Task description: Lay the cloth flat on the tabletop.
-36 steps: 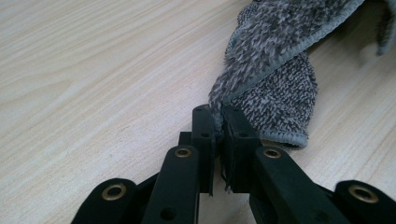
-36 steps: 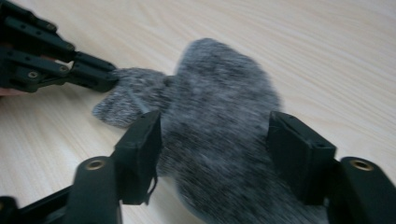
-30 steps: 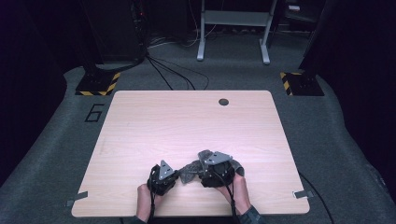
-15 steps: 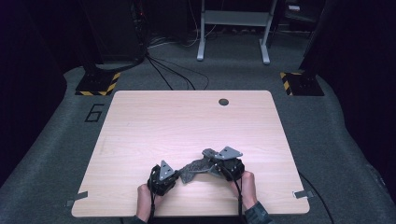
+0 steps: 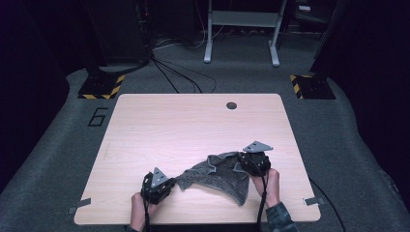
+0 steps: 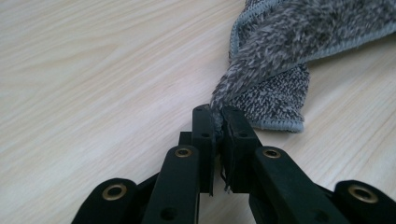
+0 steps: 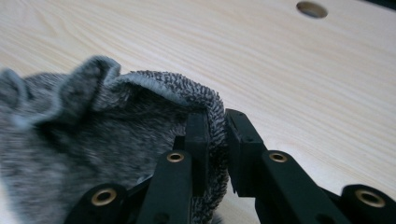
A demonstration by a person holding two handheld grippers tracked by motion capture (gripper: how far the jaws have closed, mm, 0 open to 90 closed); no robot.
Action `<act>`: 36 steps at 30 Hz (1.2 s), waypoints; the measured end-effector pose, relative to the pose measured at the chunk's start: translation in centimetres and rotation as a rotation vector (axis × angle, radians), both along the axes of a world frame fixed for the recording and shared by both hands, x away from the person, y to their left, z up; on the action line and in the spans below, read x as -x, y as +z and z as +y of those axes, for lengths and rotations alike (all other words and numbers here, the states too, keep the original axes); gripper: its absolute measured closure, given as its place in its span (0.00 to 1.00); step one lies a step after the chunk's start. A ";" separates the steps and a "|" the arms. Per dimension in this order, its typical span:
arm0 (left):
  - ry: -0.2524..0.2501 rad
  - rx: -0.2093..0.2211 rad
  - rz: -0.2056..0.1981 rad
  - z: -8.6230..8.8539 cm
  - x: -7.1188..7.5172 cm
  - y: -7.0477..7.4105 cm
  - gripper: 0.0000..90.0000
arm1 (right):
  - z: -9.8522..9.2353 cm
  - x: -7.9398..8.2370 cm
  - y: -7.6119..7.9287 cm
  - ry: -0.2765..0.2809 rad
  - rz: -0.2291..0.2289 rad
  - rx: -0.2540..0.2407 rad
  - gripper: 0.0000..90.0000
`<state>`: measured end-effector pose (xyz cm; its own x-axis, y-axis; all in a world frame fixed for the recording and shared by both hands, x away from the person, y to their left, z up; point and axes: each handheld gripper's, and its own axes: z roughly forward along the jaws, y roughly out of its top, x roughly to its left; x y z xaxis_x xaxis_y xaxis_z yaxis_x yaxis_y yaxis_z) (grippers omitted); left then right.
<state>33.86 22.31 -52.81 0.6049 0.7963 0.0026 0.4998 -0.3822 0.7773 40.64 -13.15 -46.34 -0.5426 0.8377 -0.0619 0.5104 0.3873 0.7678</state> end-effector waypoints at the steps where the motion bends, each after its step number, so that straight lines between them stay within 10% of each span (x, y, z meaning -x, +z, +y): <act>1: 0.000 0.000 0.015 0.4 0.1 0.1 0.92 | 0.0 -0.4 -0.3 0.022 0.011 0.009 0.87; 9: 0.060 0.053 0.006 1.6 0.4 2.3 0.47 | 0.6 -1.6 -1.2 0.014 0.066 -0.025 0.58; 16: -0.026 0.059 -0.026 -1.3 -0.8 4.7 0.27 | -0.5 0.2 0.7 0.026 0.025 -0.056 0.30; 30: -0.142 -0.084 -0.021 -11.0 -4.3 5.2 0.19 | 2.0 3.0 -1.0 0.070 0.025 0.095 0.45; 36: -0.185 -0.182 -0.040 -13.2 -4.7 5.0 0.32 | 2.4 2.8 -2.3 0.055 0.026 0.118 0.49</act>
